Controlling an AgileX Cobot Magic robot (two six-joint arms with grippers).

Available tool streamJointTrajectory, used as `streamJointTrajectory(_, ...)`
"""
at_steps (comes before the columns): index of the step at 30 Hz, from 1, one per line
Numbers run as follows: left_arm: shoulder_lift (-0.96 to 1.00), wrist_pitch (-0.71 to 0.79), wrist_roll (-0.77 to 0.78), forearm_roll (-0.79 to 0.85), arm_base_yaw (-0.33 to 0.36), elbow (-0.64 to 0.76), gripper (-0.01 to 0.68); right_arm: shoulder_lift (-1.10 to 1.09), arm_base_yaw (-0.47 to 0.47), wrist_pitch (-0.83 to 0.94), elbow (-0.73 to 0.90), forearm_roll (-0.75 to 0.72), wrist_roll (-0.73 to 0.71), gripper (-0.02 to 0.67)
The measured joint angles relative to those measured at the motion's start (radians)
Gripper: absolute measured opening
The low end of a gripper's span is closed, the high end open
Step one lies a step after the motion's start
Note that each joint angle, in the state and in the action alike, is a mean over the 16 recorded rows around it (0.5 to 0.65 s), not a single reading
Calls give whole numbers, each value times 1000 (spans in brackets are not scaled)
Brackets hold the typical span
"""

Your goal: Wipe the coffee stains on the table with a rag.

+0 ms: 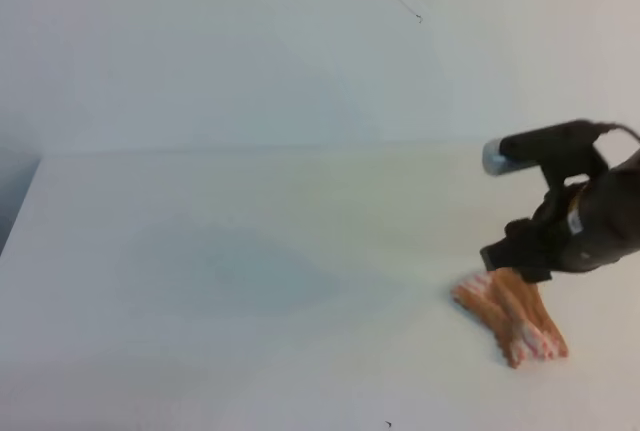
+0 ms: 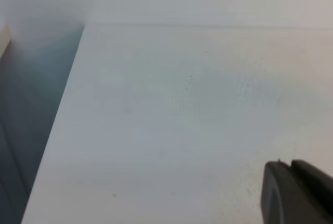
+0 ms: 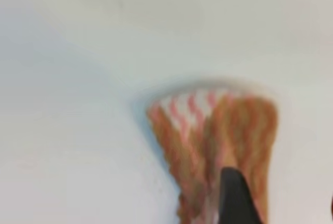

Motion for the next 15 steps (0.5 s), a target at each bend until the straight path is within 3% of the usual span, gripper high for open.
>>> streamJointTrajectory(4,0,0,0,0,0,0,-1,-157,0,29,-8,-2,-59,247)
streamJointTrajectory(15,0,0,0,0,0,0,-1,-670,0,147,34,-12,-219,23)
